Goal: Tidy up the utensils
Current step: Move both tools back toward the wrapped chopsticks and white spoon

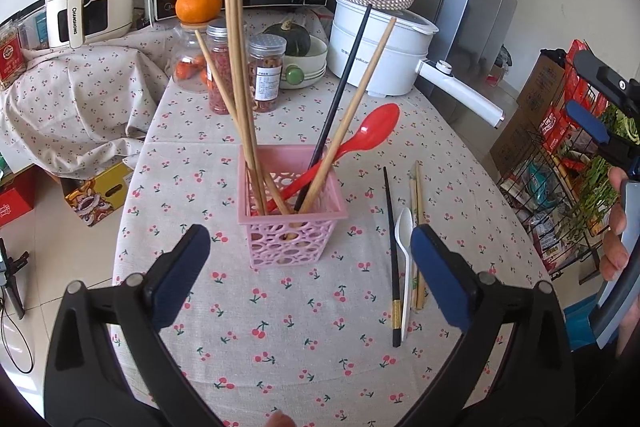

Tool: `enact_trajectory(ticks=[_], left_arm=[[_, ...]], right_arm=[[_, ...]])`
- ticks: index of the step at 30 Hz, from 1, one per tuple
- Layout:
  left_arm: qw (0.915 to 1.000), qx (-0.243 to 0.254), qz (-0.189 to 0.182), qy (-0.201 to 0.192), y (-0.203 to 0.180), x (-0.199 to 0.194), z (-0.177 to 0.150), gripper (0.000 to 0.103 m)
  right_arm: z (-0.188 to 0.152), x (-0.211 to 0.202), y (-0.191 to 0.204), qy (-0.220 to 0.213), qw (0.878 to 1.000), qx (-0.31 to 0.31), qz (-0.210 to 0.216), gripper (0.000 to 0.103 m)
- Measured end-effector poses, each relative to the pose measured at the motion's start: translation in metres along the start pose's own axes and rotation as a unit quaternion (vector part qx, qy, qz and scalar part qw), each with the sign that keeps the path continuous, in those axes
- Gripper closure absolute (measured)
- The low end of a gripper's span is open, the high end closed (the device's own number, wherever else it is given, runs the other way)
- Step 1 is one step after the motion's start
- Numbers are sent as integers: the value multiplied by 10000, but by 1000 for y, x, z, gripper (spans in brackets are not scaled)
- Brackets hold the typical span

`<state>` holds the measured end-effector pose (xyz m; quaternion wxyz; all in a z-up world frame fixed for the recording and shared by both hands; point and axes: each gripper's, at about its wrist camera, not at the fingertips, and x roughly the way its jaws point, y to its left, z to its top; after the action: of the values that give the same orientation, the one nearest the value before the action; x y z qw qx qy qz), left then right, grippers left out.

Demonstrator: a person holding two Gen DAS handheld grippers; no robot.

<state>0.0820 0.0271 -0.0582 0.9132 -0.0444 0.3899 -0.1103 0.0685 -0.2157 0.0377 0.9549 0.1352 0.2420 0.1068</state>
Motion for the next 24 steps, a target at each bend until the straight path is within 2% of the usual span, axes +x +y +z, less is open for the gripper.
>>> enact_trajectory(ticks=[6, 10, 12, 17, 24], left_arm=[[9998, 7, -41, 188, -15, 9, -3, 1], [9997, 127, -24, 230, -25, 14, -8, 1], [9995, 213, 30, 244, -29, 16, -11, 1], [9983, 357, 165, 431, -33, 25, -18, 1], [9970, 325, 33, 699, -33, 31, -25, 1]], right_arm=[[-12, 14, -27, 636, 9967, -4, -514, 0], [-25, 27, -45, 1146, 9896, 88, -863, 0], [-32, 35, -55, 1449, 9849, 247, -909, 0], [-51, 61, -69, 2180, 9696, 501, -994, 0], [-86, 111, -73, 3142, 9418, 500, -1086, 0]])
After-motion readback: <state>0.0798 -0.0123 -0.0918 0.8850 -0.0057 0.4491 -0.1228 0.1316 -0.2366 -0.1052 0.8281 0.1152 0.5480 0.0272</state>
